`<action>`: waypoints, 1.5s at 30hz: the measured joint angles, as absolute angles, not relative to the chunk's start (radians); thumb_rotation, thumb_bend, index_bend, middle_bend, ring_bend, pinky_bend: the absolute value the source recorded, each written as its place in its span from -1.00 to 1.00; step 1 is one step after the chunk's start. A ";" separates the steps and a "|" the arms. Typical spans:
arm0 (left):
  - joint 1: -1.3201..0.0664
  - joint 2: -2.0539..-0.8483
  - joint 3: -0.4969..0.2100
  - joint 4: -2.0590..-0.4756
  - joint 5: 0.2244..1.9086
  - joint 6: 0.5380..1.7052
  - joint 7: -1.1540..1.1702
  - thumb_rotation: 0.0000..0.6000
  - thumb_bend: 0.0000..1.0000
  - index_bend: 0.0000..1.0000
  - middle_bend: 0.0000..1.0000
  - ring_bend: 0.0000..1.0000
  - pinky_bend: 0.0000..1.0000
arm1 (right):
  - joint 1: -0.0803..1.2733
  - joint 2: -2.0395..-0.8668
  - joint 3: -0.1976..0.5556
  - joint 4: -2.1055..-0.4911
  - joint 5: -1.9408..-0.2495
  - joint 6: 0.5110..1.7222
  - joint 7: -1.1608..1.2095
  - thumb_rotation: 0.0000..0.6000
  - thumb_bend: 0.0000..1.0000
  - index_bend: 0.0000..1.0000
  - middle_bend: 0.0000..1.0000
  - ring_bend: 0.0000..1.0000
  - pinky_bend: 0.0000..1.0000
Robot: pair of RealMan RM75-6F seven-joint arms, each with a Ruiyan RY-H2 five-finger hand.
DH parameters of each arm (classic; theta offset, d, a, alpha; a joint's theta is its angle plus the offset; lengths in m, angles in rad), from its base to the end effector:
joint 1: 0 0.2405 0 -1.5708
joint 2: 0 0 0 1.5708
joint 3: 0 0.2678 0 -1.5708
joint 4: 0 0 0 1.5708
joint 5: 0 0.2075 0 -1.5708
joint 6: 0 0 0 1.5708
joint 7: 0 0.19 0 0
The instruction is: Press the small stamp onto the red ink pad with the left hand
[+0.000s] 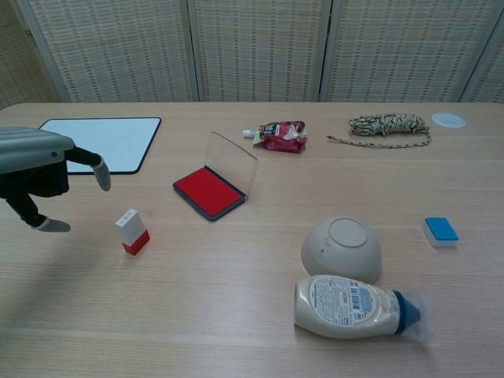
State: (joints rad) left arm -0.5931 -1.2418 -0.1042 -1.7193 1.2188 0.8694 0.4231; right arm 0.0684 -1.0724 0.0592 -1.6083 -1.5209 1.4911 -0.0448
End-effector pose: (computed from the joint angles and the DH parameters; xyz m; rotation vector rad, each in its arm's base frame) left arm -0.2007 0.3406 0.0264 -2.0087 -0.8682 -0.6814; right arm -0.3226 -0.2246 0.1835 1.4121 -0.8197 0.8454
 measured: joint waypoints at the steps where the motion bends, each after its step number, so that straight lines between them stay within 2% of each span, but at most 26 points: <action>1: -0.601 -1.246 -0.106 -1.720 1.200 0.864 0.435 1.00 -0.48 -0.34 1.00 0.80 0.85 | 0.068 -1.072 0.059 -1.608 -1.522 1.492 -0.045 1.00 -0.41 -1.00 -1.00 -1.00 -1.00; 10: -0.698 -1.270 -0.105 -1.756 1.002 0.821 0.556 1.00 -0.48 -0.32 1.00 0.80 0.85 | 0.061 -1.064 0.057 -1.608 -1.535 1.511 -0.022 1.00 -0.41 -1.00 -1.00 -1.00 -1.00; 25: -0.773 -1.350 -0.090 -1.672 0.993 0.793 0.504 1.00 -0.48 -0.20 1.00 0.80 0.85 | 0.055 -1.061 0.053 -1.612 -1.536 1.516 -0.021 1.00 -0.41 -1.00 -1.00 -1.00 -1.00; 45: -0.835 -1.397 -0.051 -1.604 0.890 0.793 0.525 1.00 -0.48 -0.10 1.00 0.80 0.85 | 0.048 -1.049 0.051 -1.608 -1.551 1.531 0.005 1.00 -0.41 -1.00 -1.00 -1.00 -1.00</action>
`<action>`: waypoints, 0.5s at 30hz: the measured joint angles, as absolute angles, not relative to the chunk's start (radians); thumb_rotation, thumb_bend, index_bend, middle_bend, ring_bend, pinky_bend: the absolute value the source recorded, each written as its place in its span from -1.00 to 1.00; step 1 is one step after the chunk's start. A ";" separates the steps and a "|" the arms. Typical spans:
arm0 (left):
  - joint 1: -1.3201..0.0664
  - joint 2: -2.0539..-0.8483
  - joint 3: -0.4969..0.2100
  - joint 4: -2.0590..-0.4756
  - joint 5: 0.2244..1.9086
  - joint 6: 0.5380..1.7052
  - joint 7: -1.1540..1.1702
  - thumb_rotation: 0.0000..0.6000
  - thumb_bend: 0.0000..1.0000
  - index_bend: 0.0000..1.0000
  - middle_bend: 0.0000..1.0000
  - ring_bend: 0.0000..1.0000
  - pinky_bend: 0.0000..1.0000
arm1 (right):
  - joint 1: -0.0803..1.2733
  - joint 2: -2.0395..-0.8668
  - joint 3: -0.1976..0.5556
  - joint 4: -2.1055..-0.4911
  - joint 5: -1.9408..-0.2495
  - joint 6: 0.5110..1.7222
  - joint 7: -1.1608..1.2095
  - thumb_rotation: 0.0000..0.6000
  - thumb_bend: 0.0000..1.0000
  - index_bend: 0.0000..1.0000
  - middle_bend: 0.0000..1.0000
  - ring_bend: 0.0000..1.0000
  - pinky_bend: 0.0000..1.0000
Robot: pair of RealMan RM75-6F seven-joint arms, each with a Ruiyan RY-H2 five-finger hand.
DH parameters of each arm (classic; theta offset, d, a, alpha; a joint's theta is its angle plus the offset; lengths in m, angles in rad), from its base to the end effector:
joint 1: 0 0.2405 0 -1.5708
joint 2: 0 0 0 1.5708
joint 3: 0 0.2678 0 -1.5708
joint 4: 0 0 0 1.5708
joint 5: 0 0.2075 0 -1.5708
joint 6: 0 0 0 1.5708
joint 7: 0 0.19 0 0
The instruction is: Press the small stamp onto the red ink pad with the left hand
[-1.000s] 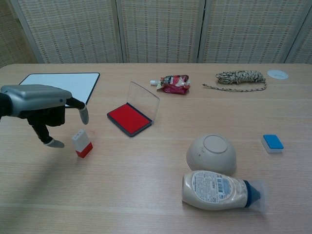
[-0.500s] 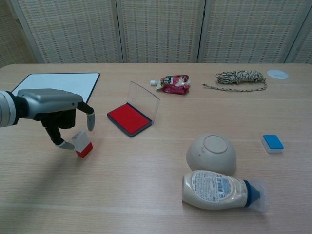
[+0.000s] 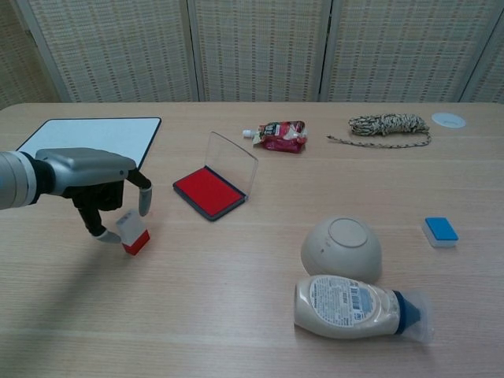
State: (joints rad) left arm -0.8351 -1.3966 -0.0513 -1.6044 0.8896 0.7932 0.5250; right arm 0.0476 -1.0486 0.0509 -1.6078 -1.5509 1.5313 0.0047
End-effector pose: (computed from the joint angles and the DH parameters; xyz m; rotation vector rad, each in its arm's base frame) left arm -0.1741 0.3751 -0.0328 -2.0751 -0.9432 -0.5661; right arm -0.3209 -0.2160 0.1943 1.4018 -0.8160 0.8834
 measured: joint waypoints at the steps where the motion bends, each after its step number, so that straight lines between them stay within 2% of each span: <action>1: -0.837 -1.397 -0.049 -1.603 0.886 0.793 0.525 1.00 -0.48 -0.09 1.00 0.80 0.85 | 0.048 -1.049 0.051 -1.608 -1.551 1.531 0.004 1.00 -0.41 -1.00 -1.00 -1.00 -1.00; 15: -0.851 -1.406 -0.034 -1.579 0.867 0.804 0.511 1.00 -0.48 -0.04 1.00 0.80 0.85 | 0.046 -1.049 0.050 -1.609 -1.553 1.532 0.001 1.00 -0.41 -1.00 -1.00 -1.00 -1.00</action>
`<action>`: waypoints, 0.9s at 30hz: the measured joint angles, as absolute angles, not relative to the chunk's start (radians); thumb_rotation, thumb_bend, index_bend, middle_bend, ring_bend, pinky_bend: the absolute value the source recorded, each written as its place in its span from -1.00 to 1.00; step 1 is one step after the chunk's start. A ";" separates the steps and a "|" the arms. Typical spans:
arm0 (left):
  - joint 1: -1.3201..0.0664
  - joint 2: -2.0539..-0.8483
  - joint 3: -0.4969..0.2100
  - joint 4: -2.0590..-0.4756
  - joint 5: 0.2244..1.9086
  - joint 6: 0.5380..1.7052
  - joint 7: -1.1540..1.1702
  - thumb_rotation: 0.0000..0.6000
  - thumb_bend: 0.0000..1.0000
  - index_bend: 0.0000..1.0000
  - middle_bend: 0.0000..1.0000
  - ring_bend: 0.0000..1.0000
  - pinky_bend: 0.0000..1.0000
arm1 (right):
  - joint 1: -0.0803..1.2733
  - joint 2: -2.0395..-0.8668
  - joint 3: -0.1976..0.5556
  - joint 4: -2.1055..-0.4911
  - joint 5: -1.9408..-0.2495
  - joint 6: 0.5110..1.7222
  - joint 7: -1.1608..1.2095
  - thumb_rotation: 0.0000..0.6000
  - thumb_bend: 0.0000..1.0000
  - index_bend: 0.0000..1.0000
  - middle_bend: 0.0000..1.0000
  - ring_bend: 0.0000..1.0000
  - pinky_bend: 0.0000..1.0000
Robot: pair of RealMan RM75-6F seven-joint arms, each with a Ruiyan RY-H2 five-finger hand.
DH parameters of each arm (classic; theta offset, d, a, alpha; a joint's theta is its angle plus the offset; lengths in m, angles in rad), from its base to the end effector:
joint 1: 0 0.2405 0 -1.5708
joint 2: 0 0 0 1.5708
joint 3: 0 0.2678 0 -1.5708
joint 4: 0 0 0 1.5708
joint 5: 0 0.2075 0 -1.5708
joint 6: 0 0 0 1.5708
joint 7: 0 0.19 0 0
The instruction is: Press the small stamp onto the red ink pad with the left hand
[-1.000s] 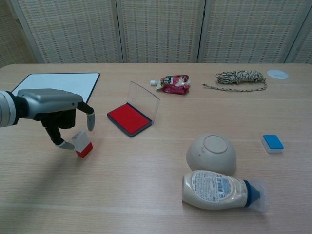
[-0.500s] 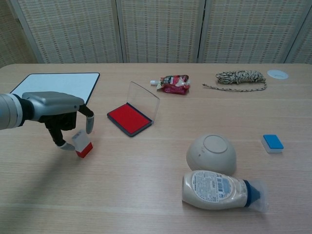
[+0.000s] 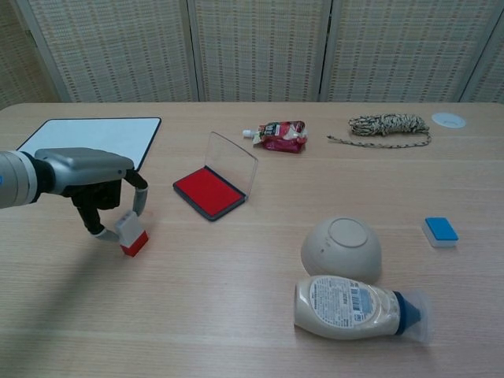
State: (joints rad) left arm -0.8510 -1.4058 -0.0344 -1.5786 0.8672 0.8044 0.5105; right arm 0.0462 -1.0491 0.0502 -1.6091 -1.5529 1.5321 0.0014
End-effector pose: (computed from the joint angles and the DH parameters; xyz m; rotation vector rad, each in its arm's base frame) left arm -0.1792 0.3803 -0.0330 -2.0539 -0.9507 -0.5540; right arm -0.3206 -0.2154 0.1938 1.4033 -0.8149 0.8822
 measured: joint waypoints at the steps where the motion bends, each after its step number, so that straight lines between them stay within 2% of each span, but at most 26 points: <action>1: -0.851 -1.407 -0.033 -1.576 0.866 0.804 0.508 1.00 -0.48 -0.04 1.00 0.80 0.85 | 0.046 -1.049 0.050 -1.609 -1.553 1.532 0.001 1.00 -0.41 -1.00 -1.00 -1.00 -1.00; 16: -0.852 -1.415 -0.027 -1.563 0.876 0.811 0.480 1.00 -0.48 0.04 1.00 0.80 0.85 | 0.043 -1.050 0.049 -1.610 -1.560 1.540 0.000 1.00 -0.41 -1.00 -1.00 -1.00 -1.00; 27: -0.857 -1.420 -0.025 -1.550 0.868 0.798 0.462 1.00 -0.45 0.24 1.00 0.80 0.85 | 0.041 -1.050 0.051 -1.609 -1.560 1.544 0.002 1.00 -0.41 -1.00 -1.00 -1.00 -1.00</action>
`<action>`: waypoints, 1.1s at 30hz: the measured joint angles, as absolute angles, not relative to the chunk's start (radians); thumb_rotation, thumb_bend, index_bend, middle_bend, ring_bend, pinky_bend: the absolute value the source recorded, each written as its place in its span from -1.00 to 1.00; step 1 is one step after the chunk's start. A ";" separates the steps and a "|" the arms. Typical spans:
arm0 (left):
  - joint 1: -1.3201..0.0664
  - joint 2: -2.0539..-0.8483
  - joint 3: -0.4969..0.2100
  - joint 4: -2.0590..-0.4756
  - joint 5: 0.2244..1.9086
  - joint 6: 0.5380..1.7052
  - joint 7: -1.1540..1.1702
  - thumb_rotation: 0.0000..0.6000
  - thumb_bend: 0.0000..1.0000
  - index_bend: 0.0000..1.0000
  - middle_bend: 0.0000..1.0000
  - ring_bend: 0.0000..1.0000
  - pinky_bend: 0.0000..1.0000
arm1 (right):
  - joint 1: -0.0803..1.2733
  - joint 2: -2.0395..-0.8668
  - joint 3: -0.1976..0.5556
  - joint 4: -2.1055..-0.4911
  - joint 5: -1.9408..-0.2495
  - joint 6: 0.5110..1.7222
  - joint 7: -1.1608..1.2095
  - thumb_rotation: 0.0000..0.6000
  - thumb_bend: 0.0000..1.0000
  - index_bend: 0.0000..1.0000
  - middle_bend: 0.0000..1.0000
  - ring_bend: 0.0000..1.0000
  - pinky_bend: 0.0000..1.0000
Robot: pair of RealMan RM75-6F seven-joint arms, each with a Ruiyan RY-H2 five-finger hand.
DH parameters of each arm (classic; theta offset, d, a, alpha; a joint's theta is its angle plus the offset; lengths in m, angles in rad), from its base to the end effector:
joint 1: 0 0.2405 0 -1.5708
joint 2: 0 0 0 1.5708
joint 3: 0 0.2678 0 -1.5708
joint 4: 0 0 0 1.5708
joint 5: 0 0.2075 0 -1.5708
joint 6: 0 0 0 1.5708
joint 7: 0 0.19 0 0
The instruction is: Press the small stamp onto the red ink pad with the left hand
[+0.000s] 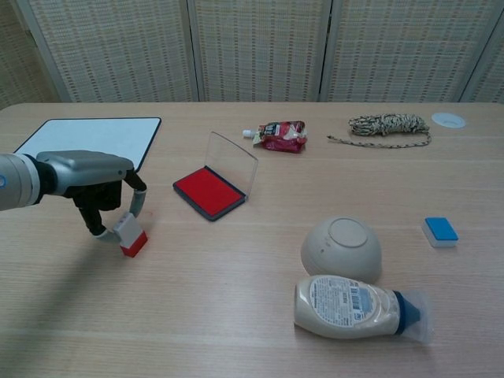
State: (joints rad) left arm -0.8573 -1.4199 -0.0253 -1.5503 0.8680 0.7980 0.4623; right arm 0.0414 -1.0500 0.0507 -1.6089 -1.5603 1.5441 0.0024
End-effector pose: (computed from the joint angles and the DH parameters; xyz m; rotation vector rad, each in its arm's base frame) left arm -0.1828 0.3827 -0.0367 -2.0410 -0.9892 -0.5627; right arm -0.3192 -0.2138 0.1950 1.4001 -0.8071 0.8914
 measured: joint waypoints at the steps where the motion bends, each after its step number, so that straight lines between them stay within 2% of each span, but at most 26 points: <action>1: -0.857 -1.418 -0.025 -1.553 0.868 0.799 0.462 1.00 -0.42 0.25 1.00 0.80 0.85 | 0.041 -1.050 0.051 -1.609 -1.560 1.544 0.002 1.00 -0.41 -1.00 -1.00 -1.00 -1.00; 5: -0.858 -1.408 -0.024 -1.571 0.866 0.806 0.467 1.00 -0.29 0.32 1.00 0.80 0.85 | 0.041 -1.051 0.051 -1.609 -1.562 1.546 0.001 1.00 -0.41 -1.00 -1.00 -1.00 -1.00; 11: -0.860 -1.391 -0.024 -1.597 0.861 0.814 0.468 1.00 -0.19 0.41 1.00 0.80 0.85 | 0.041 -1.050 0.053 -1.608 -1.559 1.545 0.005 1.00 -0.41 -1.00 -1.00 -1.00 -1.00; 20: -0.857 -1.326 -0.033 -1.646 0.866 0.843 0.468 1.00 -0.18 0.53 1.00 0.80 0.85 | 0.041 -1.048 0.056 -1.605 -1.559 1.549 0.016 1.00 -0.41 -1.00 -1.00 -1.00 -1.00; 33: -0.917 -1.282 -0.090 -1.711 0.794 0.840 0.489 1.00 -0.18 0.53 1.00 0.80 0.85 | 0.052 -1.040 0.064 -1.600 -1.543 1.529 0.042 1.00 -0.41 -1.00 -1.00 -1.00 -1.00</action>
State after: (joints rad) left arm -0.9169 -1.2822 -0.0898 -1.7109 0.7940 0.8401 0.4894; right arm 0.0515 -1.0405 0.0645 -1.6003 -1.5428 1.5292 0.0420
